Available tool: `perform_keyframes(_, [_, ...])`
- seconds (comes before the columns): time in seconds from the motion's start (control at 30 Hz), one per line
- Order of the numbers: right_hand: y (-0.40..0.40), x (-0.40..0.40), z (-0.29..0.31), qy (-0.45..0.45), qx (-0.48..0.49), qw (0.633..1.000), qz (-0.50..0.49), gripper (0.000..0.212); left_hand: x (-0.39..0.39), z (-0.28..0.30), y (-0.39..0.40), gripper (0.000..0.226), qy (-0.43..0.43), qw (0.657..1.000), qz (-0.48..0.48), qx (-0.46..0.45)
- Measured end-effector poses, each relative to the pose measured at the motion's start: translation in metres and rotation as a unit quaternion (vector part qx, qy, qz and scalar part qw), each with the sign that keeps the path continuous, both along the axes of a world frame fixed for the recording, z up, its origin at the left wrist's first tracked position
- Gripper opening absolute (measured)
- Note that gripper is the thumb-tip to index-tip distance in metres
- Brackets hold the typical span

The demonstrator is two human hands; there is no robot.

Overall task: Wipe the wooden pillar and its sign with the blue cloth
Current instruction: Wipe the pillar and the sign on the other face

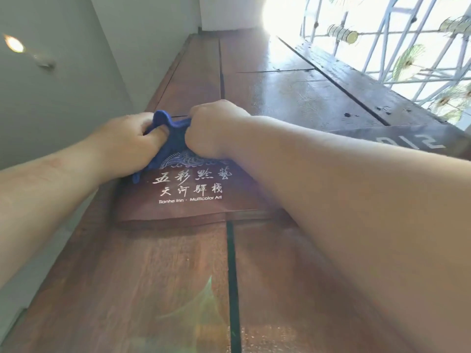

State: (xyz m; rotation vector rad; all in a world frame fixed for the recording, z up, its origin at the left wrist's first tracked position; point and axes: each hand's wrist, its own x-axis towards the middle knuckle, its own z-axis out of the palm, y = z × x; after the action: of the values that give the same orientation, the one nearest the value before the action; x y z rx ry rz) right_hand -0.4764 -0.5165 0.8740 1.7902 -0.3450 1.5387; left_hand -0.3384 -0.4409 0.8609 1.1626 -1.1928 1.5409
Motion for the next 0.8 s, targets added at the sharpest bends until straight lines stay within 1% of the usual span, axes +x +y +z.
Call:
perform_keyframes(0.07, [-0.006,-0.009,-0.002,0.008,-0.016,1.0,0.014,0.013,-0.008,-0.003,-0.002,0.025,-0.001,1.0,-0.003,-0.007])
perform_keyframes(0.17, [-0.017,-0.025,-0.004,0.009,-0.023,1.0,-0.014,0.023,-0.027,0.0,-0.008,0.027,-0.018,1.0,0.019,0.006])
perform_keyframes(0.23, [-0.029,-0.041,-0.004,0.002,-0.023,0.999,-0.045,0.022,-0.045,0.004,-0.017,0.028,-0.029,0.999,0.029,0.03])
perform_keyframes(0.37, [-0.063,-0.086,-0.006,-0.022,0.006,0.999,-0.039,0.032,-0.087,0.014,-0.048,0.028,-0.036,0.997,0.041,0.06])
perform_keyframes(0.47, [-0.087,-0.119,-0.008,-0.036,0.025,0.999,-0.017,0.03,-0.12,0.017,-0.075,0.027,-0.033,0.996,0.049,0.066])
perform_keyframes(0.53, [-0.103,-0.141,-0.009,-0.036,0.025,0.999,-0.029,0.032,-0.143,0.016,-0.092,0.025,-0.038,0.996,0.034,0.07])
perform_keyframes(0.57, [-0.111,-0.151,-0.009,-0.043,0.034,0.998,-0.016,0.034,-0.154,0.016,-0.101,0.025,-0.04,0.996,0.023,0.071])
perform_keyframes(0.6, [-0.119,-0.162,-0.011,-0.049,0.045,0.998,0.001,0.036,-0.165,0.015,-0.109,0.026,-0.043,0.997,0.016,0.07])
perform_keyframes(0.67, [-0.134,-0.184,-0.011,-0.06,0.052,0.997,0.002,0.039,-0.188,0.013,-0.127,0.028,-0.048,0.997,0.021,0.065])
perform_keyframes(0.73, [-0.151,-0.207,-0.011,-0.063,0.059,0.996,-0.017,0.04,-0.21,0.015,-0.146,0.032,-0.072,0.995,0.039,0.053])
perform_keyframes(0.8, [-0.167,-0.23,-0.012,-0.08,0.071,0.994,-0.008,0.04,-0.232,0.018,-0.166,0.037,-0.095,0.993,0.047,0.051])
